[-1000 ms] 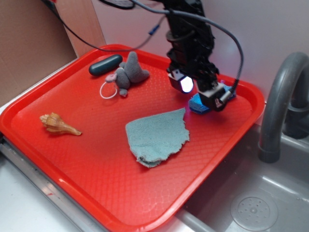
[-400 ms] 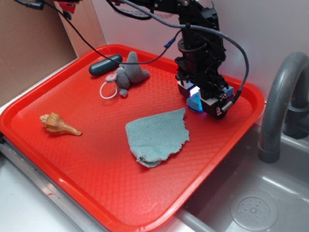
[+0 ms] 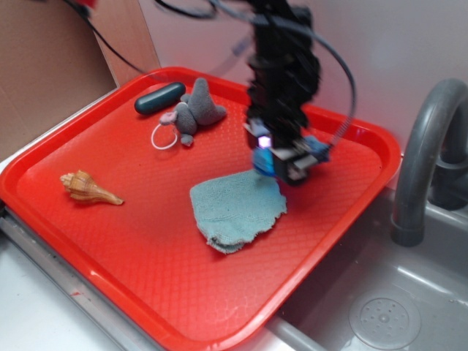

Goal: Grab the blue sponge.

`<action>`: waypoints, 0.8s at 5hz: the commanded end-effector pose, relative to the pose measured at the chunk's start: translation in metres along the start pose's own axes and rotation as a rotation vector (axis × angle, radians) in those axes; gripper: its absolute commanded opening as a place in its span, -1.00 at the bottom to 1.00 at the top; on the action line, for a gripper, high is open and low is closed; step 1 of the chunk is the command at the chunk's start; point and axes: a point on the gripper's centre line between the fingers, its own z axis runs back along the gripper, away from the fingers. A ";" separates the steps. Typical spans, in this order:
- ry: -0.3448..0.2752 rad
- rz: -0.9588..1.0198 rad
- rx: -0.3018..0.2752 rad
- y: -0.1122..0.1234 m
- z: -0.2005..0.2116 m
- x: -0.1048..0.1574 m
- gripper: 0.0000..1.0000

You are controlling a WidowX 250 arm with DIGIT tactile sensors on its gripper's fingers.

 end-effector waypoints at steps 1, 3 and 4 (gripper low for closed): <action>-0.234 0.034 -0.030 0.021 0.138 -0.071 -1.00; -0.384 0.151 0.128 0.036 0.203 -0.138 -1.00; -0.415 0.341 0.285 0.041 0.225 -0.166 -1.00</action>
